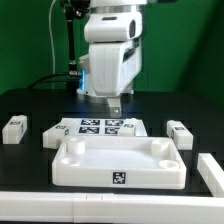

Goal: Assemble desk

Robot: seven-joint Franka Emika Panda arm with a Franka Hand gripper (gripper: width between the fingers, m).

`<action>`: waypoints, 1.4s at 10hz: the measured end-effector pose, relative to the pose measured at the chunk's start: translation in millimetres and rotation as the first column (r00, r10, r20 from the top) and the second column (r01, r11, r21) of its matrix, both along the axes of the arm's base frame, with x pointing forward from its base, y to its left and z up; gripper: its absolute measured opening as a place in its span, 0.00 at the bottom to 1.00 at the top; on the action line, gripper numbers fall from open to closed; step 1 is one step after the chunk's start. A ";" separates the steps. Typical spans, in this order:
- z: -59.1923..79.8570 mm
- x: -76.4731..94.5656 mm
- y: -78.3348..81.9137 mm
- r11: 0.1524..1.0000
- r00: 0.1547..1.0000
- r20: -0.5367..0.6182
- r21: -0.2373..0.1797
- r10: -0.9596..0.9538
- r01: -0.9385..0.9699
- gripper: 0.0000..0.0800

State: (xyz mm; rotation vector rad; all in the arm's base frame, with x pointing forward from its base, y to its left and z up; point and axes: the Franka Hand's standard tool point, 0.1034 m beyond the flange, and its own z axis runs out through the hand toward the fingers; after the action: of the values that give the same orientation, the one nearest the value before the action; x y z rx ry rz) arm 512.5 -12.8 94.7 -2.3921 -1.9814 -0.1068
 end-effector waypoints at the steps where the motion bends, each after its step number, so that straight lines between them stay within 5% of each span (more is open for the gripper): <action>1: -5.9 -5.7 -0.2 0.999 0.999 -0.003 -0.007 0.036 -0.036 0.81; 3: -21.1 -8.6 13.6 0.979 0.981 -0.010 -0.057 0.195 -0.196 0.81; 6: -22.7 -9.4 11.4 0.979 0.981 -0.015 -0.058 0.194 -0.194 0.81; 14: -87.1 -42.8 -29.5 0.990 0.987 -0.074 -0.024 0.140 -0.142 0.81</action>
Offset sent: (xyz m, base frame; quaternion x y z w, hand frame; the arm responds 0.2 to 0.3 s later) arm 0.0000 0.0000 0.0000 0.0000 0.0000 0.0000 1.0000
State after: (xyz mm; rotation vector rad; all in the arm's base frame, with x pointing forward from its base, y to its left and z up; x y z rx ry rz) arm 469.7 -42.4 7.7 -2.2289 -2.1246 0.0124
